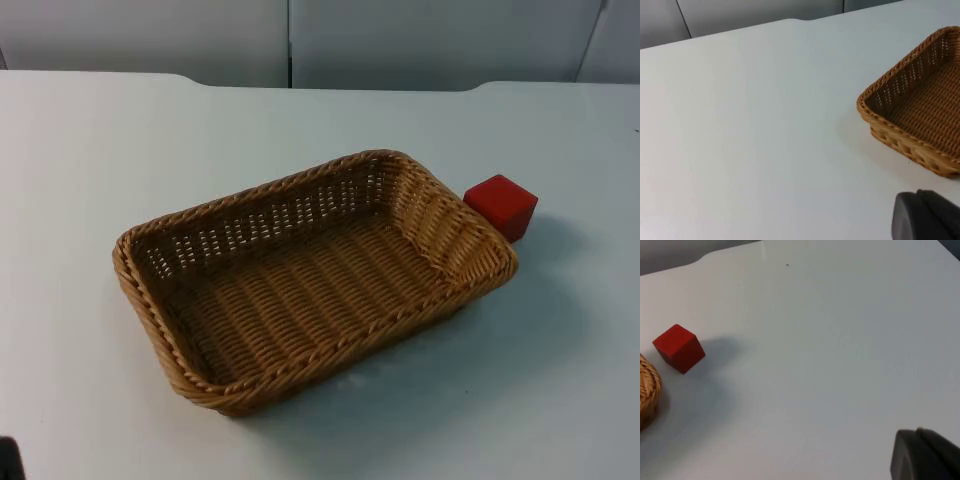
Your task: Pick up the basket with the left hand and place the cube into the basket with the right hand.
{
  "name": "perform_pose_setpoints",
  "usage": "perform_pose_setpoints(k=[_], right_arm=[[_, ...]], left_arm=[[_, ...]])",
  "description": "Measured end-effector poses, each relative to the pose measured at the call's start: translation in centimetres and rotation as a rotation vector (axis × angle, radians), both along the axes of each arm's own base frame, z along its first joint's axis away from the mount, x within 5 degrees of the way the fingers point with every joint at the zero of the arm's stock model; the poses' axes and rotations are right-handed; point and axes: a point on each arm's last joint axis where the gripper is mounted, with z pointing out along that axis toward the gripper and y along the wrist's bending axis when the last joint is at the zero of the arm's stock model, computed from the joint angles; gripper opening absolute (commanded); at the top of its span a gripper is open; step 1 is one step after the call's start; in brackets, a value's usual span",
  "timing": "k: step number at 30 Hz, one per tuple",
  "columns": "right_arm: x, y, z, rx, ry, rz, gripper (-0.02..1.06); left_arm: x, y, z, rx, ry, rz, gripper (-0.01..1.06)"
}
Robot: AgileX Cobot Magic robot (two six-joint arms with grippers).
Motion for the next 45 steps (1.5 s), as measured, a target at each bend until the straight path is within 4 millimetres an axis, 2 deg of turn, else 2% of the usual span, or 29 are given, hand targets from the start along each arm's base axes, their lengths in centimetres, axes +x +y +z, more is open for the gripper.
perform_pose_setpoints(k=[5, 7, 9, 10, 15, 16, 19, 20, 21, 23, 24, 25, 27, 29, 31, 35, 36, 37, 40, 42, 45], right_arm=[[0.0, 0.0, 0.0, 0.000, 0.000, 0.000, 0.00], [0.0, 0.0, 0.0, 0.000, 0.000, 0.000, 0.00], [0.0, 0.0, 0.0, -0.001, 0.000, -0.001, 0.00], [0.0, 0.0, 0.0, -0.001, 0.000, -0.001, 0.00], [0.0, 0.0, 0.0, -0.001, 0.000, -0.001, 0.00], [0.0, 0.0, 0.0, -0.001, 0.000, -0.001, 0.00], [0.0, 0.0, 0.0, -0.002, -0.002, -0.001, 0.00], [0.0, 0.0, 0.0, -0.002, -0.002, -0.001, 0.00], [0.0, 0.0, 0.0, -0.002, -0.002, -0.001, 0.00], [0.0, 0.0, 0.0, -0.002, -0.002, -0.001, 0.00], [0.0, 0.0, 0.0, -0.002, -0.002, -0.001, 0.00], [0.0, 0.0, 0.0, -0.002, -0.002, -0.001, 0.00], [0.0, 0.0, 0.0, -0.002, -0.002, -0.001, 0.00], [0.0, 0.0, 0.0, -0.002, -0.002, -0.001, 0.00], [0.0, 0.0, 0.0, -0.002, -0.002, -0.001, 0.00], [0.0, 0.0, 0.0, -0.002, -0.002, -0.001, 0.00], [0.0, 0.0, 0.0, -0.002, -0.002, -0.001, 0.00], [0.0, 0.0, 0.0, -0.002, -0.002, -0.001, 0.00], [0.0, 0.0, 0.0, -0.002, -0.002, -0.001, 0.00], [0.0, 0.0, 0.0, -0.002, -0.002, -0.001, 0.00], [0.0, 0.0, 0.0, -0.002, -0.002, -0.001, 0.00]], left_arm=[[0.1, -0.2, 0.0, -0.051, 0.016, 0.001, 0.00], [0.9, -0.9, 0.2, -0.106, 0.067, -0.052, 0.00], [2.6, -1.9, 0.8, -0.166, 0.139, -0.123, 0.00], [2.6, -1.9, 0.8, -0.166, 0.139, -0.123, 0.00], [8.8, -4.0, 2.6, -0.274, 0.312, -0.288, 0.00], [8.8, -4.0, 2.6, -0.274, 0.312, -0.288, 0.00], [13.2, -4.6, 2.3, -0.284, 0.434, -0.330, 0.00], [13.2, -4.6, 2.3, -0.284, 0.434, -0.330, 0.00], [15.6, -4.8, 1.3, -0.288, 0.518, -0.345, 0.00], [17.9, -5.2, 0.2, -0.308, 0.589, -0.371, 0.00], [18.8, -5.4, -0.6, -0.325, 0.623, -0.382, 0.01], [18.8, -5.4, -0.6, -0.325, 0.623, -0.382, 0.03], [20.4, -5.9, -2.3, -0.371, 0.692, -0.401, 0.05], [21.8, -6.2, -3.8, -0.384, 0.727, -0.399, 0.12], [22.3, -6.3, -4.4, -0.376, 0.729, -0.390, 0.15], [24.6, -7.4, -7.0, -0.296, 0.680, -0.305, 0.33], [24.6, -7.4, -7.0, -0.296, 0.680, -0.305, 0.40], [24.9, -7.6, -7.4, -0.288, 0.673, -0.282, 0.40], [26.1, -7.9, -9.1, -0.285, 0.676, -0.186, 0.55], [26.4, -7.9, -9.7, -0.290, 0.690, -0.154, 0.57], [27.2, -7.6, -11.8, -0.283, 0.735, -0.076, 0.57]])
